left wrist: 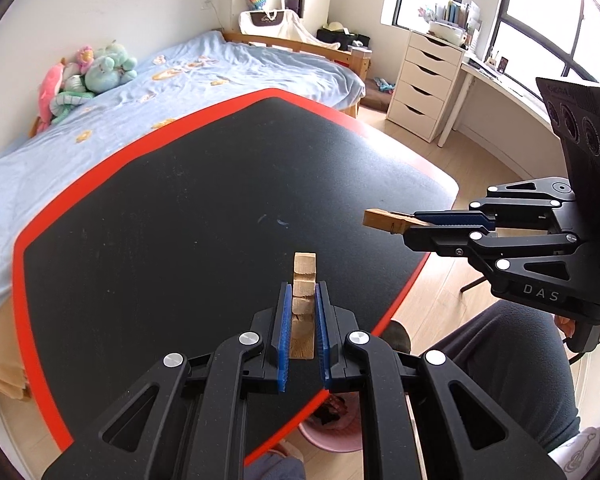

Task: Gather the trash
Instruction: 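Carry the clothespin pieces over the wastebasket and open both tools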

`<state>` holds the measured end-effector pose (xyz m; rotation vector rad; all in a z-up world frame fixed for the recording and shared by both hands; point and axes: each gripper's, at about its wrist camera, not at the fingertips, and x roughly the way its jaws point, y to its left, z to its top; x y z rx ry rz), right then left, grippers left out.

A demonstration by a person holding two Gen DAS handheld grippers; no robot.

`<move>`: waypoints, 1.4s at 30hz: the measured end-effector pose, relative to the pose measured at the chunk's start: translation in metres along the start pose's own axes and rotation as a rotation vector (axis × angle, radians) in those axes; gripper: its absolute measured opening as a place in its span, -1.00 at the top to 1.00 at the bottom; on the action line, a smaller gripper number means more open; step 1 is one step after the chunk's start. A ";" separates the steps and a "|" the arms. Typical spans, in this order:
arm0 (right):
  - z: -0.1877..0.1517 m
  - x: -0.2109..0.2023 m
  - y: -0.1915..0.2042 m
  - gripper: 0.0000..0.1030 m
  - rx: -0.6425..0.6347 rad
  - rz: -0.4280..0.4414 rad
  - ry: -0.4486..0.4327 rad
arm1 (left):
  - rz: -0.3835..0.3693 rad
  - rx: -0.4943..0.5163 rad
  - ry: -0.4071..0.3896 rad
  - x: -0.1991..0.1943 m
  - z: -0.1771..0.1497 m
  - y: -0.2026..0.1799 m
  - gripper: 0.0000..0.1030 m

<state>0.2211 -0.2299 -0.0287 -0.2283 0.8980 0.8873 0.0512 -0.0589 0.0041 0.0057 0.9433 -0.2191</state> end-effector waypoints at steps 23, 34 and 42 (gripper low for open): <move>-0.111 -0.043 0.033 0.81 0.002 0.057 0.080 | -0.054 -0.053 0.053 -0.010 -0.083 -0.053 0.77; -0.113 -0.039 0.027 -0.42 0.018 0.052 0.087 | -0.040 -0.068 0.018 -0.015 -0.082 -0.051 -0.70; -0.117 -0.035 0.018 -0.81 0.065 0.035 0.084 | 0.015 -0.089 0.019 -0.015 -0.084 -0.046 -0.84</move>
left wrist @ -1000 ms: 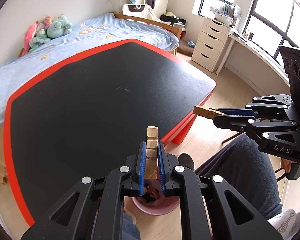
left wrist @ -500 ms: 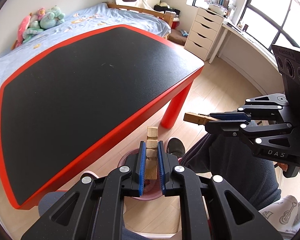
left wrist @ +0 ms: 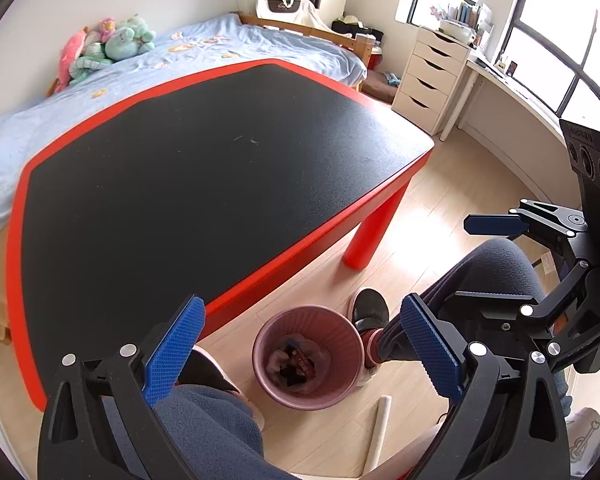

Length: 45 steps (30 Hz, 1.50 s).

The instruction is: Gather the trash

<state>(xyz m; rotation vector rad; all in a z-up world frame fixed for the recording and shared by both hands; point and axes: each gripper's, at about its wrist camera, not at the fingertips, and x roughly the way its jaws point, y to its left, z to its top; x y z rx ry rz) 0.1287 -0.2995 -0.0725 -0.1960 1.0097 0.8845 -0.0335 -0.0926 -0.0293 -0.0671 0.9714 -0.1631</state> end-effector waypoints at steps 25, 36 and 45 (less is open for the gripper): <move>0.022 -0.006 0.003 -0.88 -0.013 0.011 -0.028 | 0.032 -0.060 -0.056 -0.021 0.011 0.015 -0.85; 0.088 -0.034 0.006 -0.90 -0.050 -0.004 -0.152 | 0.107 -0.071 -0.153 -0.051 0.049 0.038 -0.85; 0.132 -0.045 0.008 -0.92 -0.072 0.001 -0.213 | 0.116 -0.138 -0.199 -0.067 0.070 0.056 -0.85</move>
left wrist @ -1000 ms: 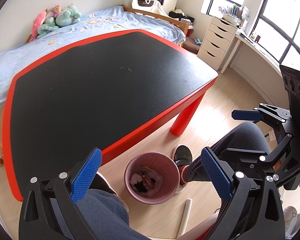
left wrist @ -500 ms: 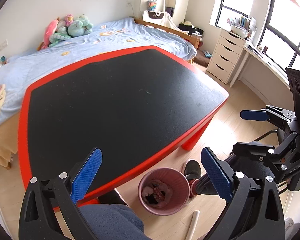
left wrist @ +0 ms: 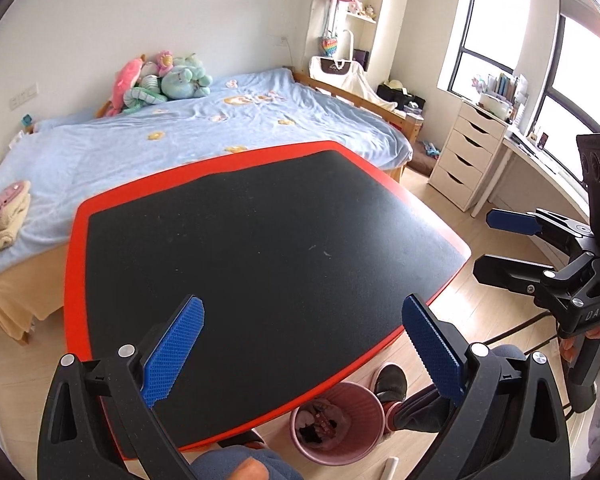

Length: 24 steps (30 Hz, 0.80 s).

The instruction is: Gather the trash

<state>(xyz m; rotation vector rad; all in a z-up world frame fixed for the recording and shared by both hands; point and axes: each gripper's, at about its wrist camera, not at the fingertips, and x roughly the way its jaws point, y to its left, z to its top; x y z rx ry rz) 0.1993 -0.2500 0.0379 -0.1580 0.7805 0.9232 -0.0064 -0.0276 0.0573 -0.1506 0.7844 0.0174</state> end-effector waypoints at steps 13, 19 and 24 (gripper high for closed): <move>0.012 0.003 0.002 -0.93 -0.010 0.021 0.002 | 0.027 -0.015 0.011 0.002 0.006 0.002 -0.88; 0.013 0.006 0.003 -0.93 -0.010 0.012 0.008 | 0.021 -0.032 0.000 -0.001 0.008 0.000 -0.88; 0.012 0.007 0.002 -0.93 -0.013 0.005 0.011 | 0.021 -0.028 -0.004 -0.003 0.008 0.000 -0.88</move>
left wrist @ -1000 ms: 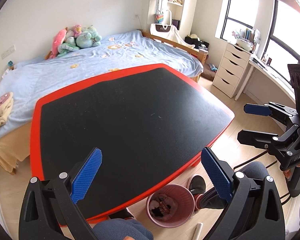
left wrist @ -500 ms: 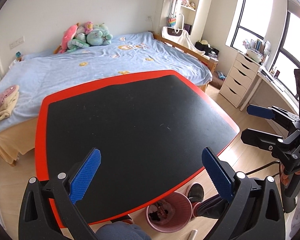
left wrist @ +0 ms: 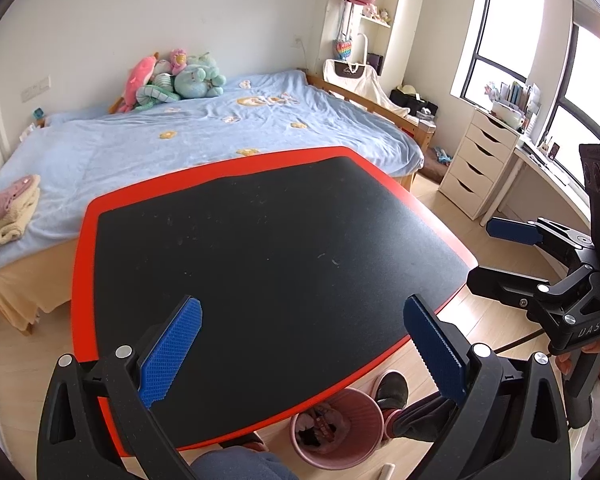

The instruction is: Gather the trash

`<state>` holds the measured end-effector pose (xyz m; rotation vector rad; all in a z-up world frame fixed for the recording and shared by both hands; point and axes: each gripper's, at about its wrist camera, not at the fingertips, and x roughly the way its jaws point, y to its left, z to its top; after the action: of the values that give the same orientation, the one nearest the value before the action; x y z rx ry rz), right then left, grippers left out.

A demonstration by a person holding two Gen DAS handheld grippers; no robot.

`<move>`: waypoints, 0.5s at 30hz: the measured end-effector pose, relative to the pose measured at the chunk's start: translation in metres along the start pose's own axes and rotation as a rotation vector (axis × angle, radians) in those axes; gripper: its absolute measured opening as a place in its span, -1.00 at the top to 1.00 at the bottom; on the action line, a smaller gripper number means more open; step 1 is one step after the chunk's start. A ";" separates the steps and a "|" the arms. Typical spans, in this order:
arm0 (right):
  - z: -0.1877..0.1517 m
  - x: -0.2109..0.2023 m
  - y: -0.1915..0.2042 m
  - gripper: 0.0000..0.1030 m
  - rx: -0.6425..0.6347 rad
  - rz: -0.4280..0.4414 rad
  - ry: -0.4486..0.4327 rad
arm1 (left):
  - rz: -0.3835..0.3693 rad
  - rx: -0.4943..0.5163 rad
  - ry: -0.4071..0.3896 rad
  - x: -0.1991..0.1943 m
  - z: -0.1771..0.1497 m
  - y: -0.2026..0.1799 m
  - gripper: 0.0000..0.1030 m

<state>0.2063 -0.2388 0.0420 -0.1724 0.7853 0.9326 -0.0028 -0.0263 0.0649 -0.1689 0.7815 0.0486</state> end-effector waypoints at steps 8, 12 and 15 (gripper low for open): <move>0.000 0.000 0.001 -0.93 -0.001 0.000 -0.002 | 0.005 0.001 0.000 0.000 0.001 0.001 -0.88; 0.000 0.001 0.001 -0.93 0.000 0.000 -0.001 | 0.006 0.000 0.000 0.000 0.001 0.001 -0.88; -0.001 0.001 0.000 -0.93 0.000 -0.001 0.000 | 0.005 0.001 0.000 0.000 0.001 0.001 -0.88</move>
<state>0.2060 -0.2383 0.0406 -0.1725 0.7849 0.9314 -0.0023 -0.0249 0.0658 -0.1659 0.7817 0.0535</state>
